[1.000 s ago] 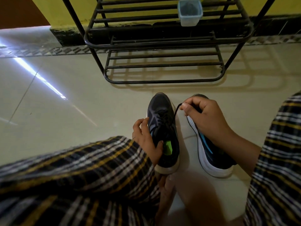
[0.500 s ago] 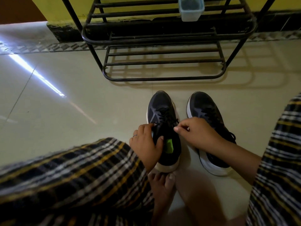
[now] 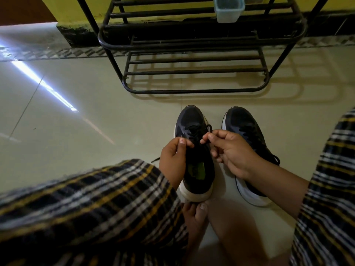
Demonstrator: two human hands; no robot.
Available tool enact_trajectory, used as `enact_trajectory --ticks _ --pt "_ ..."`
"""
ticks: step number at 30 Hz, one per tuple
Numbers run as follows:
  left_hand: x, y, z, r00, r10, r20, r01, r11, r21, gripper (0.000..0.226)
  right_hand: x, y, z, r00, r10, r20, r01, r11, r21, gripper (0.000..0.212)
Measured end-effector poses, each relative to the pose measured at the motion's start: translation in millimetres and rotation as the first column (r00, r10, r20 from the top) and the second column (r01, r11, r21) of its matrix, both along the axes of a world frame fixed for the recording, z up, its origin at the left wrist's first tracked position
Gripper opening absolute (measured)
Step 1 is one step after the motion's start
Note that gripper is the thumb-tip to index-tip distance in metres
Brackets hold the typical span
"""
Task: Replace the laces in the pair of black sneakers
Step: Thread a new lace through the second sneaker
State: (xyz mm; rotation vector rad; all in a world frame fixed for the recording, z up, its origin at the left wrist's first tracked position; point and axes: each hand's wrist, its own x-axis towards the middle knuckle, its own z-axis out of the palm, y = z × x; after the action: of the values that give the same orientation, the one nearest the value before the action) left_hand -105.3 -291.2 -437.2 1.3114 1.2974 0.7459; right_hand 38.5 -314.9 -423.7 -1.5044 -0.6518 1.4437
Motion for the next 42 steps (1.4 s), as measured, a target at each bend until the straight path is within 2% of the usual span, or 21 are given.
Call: enact_trajectory --ticks 4,12,18,22,26,28,31,34,35,37,39,41,42 --pt "-1.7 2.1 -3.5 0.999 0.04 -0.033 -0.039 0.999 0.006 0.035 3.1 -3.1 -8.2 1.0 -0.012 0.001 0.012 1.0 -0.016 0.022" --pt "-5.1 -0.8 -9.1 0.997 -0.01 -0.083 0.014 0.999 0.047 0.035 1.0 -7.9 -13.4 0.995 -0.025 0.098 0.025 1.0 0.002 0.024" --pt "-5.3 -3.0 -6.2 0.999 0.025 -0.029 -0.025 1.0 0.017 0.033 2.3 -11.5 -17.0 0.996 -0.017 0.083 0.018 1.0 -0.014 0.024" --pt "-7.6 0.6 -3.0 0.97 0.192 0.151 -0.171 0.975 -0.144 0.025 11.6 -8.7 -15.9 0.993 -0.114 0.009 0.114 0.993 0.01 0.022" --pt "-13.9 8.0 -3.5 0.849 0.479 0.224 -0.372 0.842 -0.391 0.031 20.1 -5.9 -12.8 0.965 -0.253 -0.065 0.254 0.967 0.006 0.023" --pt "-16.9 9.0 -2.4 0.819 0.525 0.231 -0.398 0.811 -0.428 0.032 21.4 -4.7 -11.5 0.958 -0.281 -0.049 0.282 0.959 0.007 0.023" --pt "-17.4 10.9 0.0 0.835 0.504 0.223 -0.409 0.838 -0.363 0.03 23.0 -2.7 -9.6 0.956 -0.292 -0.005 0.292 0.956 0.03 0.023" --pt "-16.8 10.9 9.3 0.89 0.409 0.202 -0.372 0.907 -0.196 0.028 23.3 -2.1 -7.4 0.964 -0.254 0.081 0.247 0.965 0.083 0.022" --pt "-17.2 9.8 13.4 0.923 0.33 0.197 -0.317 0.944 -0.095 0.026 22.5 -2.6 -6.0 0.965 -0.222 0.141 0.207 0.972 0.109 0.021" --pt "-18.5 8.0 22.3 0.992 0.053 0.117 -0.074 0.98 0.185 0.019 18.3 -3.7 -1.0 0.949 -0.115 0.293 0.064 0.982 0.18 0.018" --pt "-18.1 8.4 28.5 0.978 -0.2 -0.056 0.205 0.887 0.413 0.018 11.8 -6.4 3.7 0.886 0.08 0.456 -0.199 0.955 0.22 0.029" --pt "-15.1 10.4 33.2 0.936 -0.303 -0.18 0.352 0.782 0.515 0.021 5.8 -8.7 2.6 0.789 0.254 0.559 -0.438 0.871 0.223 0.043" --pt "-13.6 10.6 34.4 0.921 -0.325 -0.214 0.389 0.744 0.544 0.02 2.3 -9.8 2.3 0.767 0.291 0.571 -0.492 0.839 0.233 0.044"
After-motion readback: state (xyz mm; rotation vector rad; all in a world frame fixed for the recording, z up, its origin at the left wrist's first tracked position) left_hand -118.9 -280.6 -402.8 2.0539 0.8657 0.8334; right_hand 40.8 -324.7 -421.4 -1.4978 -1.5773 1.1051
